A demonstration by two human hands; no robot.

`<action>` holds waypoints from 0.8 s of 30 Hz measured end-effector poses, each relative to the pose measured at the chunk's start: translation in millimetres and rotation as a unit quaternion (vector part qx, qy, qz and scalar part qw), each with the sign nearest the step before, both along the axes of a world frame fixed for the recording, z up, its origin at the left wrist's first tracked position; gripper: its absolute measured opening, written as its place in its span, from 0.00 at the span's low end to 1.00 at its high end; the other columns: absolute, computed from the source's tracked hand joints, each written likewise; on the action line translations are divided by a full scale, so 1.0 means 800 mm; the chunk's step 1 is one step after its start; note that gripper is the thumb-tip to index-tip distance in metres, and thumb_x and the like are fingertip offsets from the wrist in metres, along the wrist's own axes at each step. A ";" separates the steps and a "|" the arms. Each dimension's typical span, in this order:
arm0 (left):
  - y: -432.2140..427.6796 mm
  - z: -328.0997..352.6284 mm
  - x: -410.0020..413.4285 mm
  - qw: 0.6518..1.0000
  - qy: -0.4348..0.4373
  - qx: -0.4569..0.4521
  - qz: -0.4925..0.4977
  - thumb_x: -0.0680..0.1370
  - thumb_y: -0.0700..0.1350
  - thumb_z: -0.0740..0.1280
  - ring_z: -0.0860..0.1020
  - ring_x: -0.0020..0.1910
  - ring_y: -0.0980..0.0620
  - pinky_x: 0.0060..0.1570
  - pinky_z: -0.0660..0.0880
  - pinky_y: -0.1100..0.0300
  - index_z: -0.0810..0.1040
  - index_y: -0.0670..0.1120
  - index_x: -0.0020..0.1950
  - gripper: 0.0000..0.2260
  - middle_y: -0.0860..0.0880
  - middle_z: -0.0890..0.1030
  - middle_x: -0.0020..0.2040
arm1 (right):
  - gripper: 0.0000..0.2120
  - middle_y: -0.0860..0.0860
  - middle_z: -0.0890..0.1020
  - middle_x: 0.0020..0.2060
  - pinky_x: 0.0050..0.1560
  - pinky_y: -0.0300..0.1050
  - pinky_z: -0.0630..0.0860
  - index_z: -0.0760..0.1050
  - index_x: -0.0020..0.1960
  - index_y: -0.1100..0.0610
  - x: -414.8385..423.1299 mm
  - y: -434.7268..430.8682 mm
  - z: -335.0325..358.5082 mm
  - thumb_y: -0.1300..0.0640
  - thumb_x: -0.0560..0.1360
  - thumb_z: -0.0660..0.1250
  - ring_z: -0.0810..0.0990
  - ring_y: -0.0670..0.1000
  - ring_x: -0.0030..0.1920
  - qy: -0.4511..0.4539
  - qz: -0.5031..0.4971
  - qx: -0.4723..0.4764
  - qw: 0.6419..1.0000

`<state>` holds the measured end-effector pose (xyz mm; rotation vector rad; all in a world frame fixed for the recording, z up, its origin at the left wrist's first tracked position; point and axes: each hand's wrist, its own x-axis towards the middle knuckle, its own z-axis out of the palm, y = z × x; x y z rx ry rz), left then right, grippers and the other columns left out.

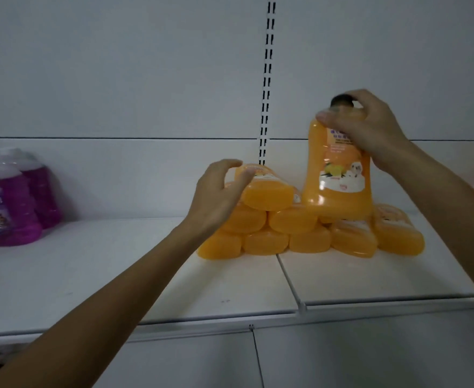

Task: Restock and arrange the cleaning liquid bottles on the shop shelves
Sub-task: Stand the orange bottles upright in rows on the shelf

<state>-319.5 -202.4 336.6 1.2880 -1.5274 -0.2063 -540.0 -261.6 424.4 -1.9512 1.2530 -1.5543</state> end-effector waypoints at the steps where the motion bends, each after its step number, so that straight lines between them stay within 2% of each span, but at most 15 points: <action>1: 0.011 0.006 -0.004 0.999 0.016 -0.026 -0.037 0.78 0.53 0.61 0.72 0.56 0.62 0.53 0.67 0.68 0.72 0.51 0.65 0.16 0.55 0.75 0.61 | 0.24 0.49 0.78 0.56 0.49 0.45 0.78 0.72 0.60 0.49 0.021 0.008 0.001 0.43 0.68 0.74 0.79 0.50 0.52 -0.018 0.026 -0.007 0.999; 3: 0.030 0.011 -0.007 0.992 0.066 -0.021 -0.103 0.74 0.56 0.65 0.75 0.51 0.64 0.46 0.71 0.72 0.70 0.55 0.61 0.17 0.60 0.76 0.53 | 0.21 0.49 0.79 0.54 0.49 0.45 0.79 0.72 0.57 0.48 0.067 0.021 -0.004 0.45 0.68 0.74 0.80 0.49 0.50 -0.046 0.070 -0.028 0.996; 6: 0.044 0.002 0.010 0.971 0.150 0.077 -0.169 0.67 0.58 0.68 0.77 0.51 0.58 0.46 0.76 0.65 0.66 0.57 0.61 0.24 0.59 0.76 0.53 | 0.21 0.45 0.78 0.49 0.46 0.38 0.78 0.71 0.57 0.47 0.137 0.035 -0.017 0.47 0.68 0.75 0.79 0.43 0.48 -0.052 0.122 -0.046 0.990; 8: 0.047 -0.011 0.044 0.965 0.175 0.105 -0.163 0.63 0.56 0.71 0.78 0.54 0.53 0.49 0.77 0.59 0.67 0.57 0.61 0.28 0.55 0.78 0.56 | 0.24 0.42 0.77 0.48 0.44 0.35 0.76 0.71 0.59 0.47 0.173 0.040 -0.026 0.47 0.67 0.75 0.77 0.41 0.47 -0.011 0.148 -0.039 0.988; 10: 0.051 -0.023 0.085 0.964 0.177 0.123 -0.156 0.61 0.54 0.71 0.78 0.53 0.53 0.48 0.77 0.60 0.69 0.58 0.60 0.28 0.55 0.79 0.55 | 0.28 0.44 0.76 0.53 0.49 0.39 0.78 0.69 0.63 0.48 0.198 0.040 -0.033 0.48 0.66 0.76 0.76 0.43 0.52 0.046 0.195 -0.014 0.980; 12: 0.054 -0.037 0.121 0.966 0.153 0.147 -0.151 0.63 0.53 0.72 0.79 0.52 0.55 0.45 0.76 0.64 0.70 0.59 0.58 0.25 0.58 0.78 0.53 | 0.33 0.44 0.72 0.59 0.52 0.40 0.78 0.66 0.68 0.47 0.218 0.042 -0.041 0.50 0.66 0.76 0.74 0.45 0.57 0.134 0.247 0.004 0.960; 15: 0.051 -0.062 0.163 0.972 0.114 0.173 -0.114 0.69 0.50 0.72 0.77 0.51 0.58 0.44 0.74 0.67 0.66 0.60 0.61 0.24 0.61 0.76 0.53 | 0.39 0.44 0.68 0.60 0.56 0.42 0.76 0.60 0.71 0.44 0.246 0.039 -0.051 0.53 0.66 0.77 0.72 0.48 0.61 0.257 0.272 0.014 0.927; 17: 0.049 -0.076 0.183 0.972 0.107 0.187 -0.094 0.70 0.51 0.72 0.77 0.50 0.60 0.46 0.74 0.67 0.65 0.61 0.62 0.24 0.62 0.75 0.53 | 0.38 0.45 0.68 0.59 0.53 0.38 0.75 0.60 0.71 0.44 0.263 0.036 -0.059 0.54 0.67 0.76 0.72 0.49 0.59 0.301 0.264 0.010 0.916; 19: 0.045 -0.084 0.197 0.974 0.096 0.191 -0.079 0.70 0.53 0.71 0.77 0.52 0.58 0.48 0.74 0.67 0.65 0.60 0.64 0.25 0.60 0.76 0.56 | 0.36 0.46 0.70 0.59 0.49 0.34 0.74 0.62 0.70 0.44 0.279 0.033 -0.066 0.55 0.67 0.76 0.73 0.49 0.58 0.307 0.255 -0.010 0.917; 21: 0.036 -0.090 0.211 0.978 0.035 0.204 -0.040 0.71 0.59 0.69 0.77 0.54 0.56 0.50 0.74 0.64 0.65 0.56 0.67 0.27 0.57 0.76 0.59 | 0.36 0.49 0.71 0.61 0.51 0.36 0.72 0.63 0.70 0.45 0.296 0.028 -0.070 0.56 0.68 0.76 0.73 0.49 0.59 0.320 0.237 -0.042 0.917; 24: 0.020 -0.108 0.229 0.961 -0.139 0.232 0.062 0.71 0.63 0.67 0.76 0.56 0.51 0.57 0.74 0.54 0.67 0.51 0.66 0.28 0.52 0.76 0.60 | 0.38 0.52 0.70 0.63 0.55 0.41 0.70 0.60 0.72 0.46 0.320 0.013 -0.082 0.57 0.68 0.75 0.70 0.52 0.62 0.322 0.200 -0.068 0.923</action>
